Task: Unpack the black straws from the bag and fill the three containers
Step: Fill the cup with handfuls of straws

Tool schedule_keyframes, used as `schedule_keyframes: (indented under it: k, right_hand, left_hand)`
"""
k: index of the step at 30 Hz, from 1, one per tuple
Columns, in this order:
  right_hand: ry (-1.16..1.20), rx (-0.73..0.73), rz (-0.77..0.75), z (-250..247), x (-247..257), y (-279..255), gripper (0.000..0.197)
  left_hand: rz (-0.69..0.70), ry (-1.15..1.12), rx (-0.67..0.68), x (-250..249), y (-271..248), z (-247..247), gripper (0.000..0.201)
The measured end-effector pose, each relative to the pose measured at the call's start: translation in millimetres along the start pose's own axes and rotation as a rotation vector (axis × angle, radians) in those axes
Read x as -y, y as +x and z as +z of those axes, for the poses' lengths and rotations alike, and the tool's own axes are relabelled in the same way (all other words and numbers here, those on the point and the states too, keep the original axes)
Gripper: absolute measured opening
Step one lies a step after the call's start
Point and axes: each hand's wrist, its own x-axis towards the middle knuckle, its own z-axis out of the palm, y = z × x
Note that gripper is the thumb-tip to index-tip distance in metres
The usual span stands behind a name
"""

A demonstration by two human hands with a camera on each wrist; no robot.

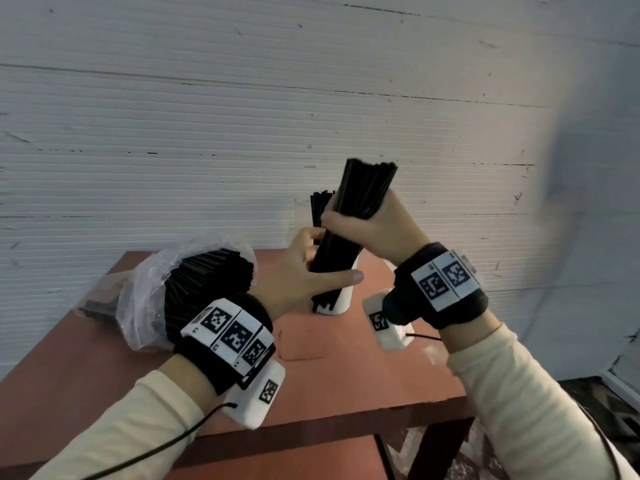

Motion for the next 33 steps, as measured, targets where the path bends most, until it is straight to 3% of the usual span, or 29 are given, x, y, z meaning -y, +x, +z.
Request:
schedule_keyframes:
  k: [4,7,9,14,20,33]
  right_hand:
    - [0.049,-0.232,0.009,-27.8,-4.4,23.0,0.009]
    - [0.053,-0.276,0.051,-40.7,-11.4,35.8,0.007]
    - [0.043,-0.284,0.075,-45.2,-17.4,42.3,0.008]
    - [0.005,-0.245,0.094,-50.0,-31.2,51.6,0.009]
    - [-0.072,-0.189,0.081,-48.2,-42.2,56.8,0.013]
    - [-0.110,-0.136,0.047,-31.6,-50.2,56.4,0.018]
  left_hand:
    - [-0.036,-0.091,-0.218,8.5,23.1,7.5,0.107]
    - [-0.127,-0.045,-0.218,25.8,45.1,7.4,0.126]
    - [-0.160,-0.012,-0.149,32.9,57.5,6.7,0.137]
    - [-0.217,0.153,-0.027,39.2,77.9,-0.7,0.107]
    - [-0.238,0.205,0.036,46.5,84.8,-9.1,0.095]
    - [-0.221,0.248,0.057,51.8,87.3,-9.9,0.100]
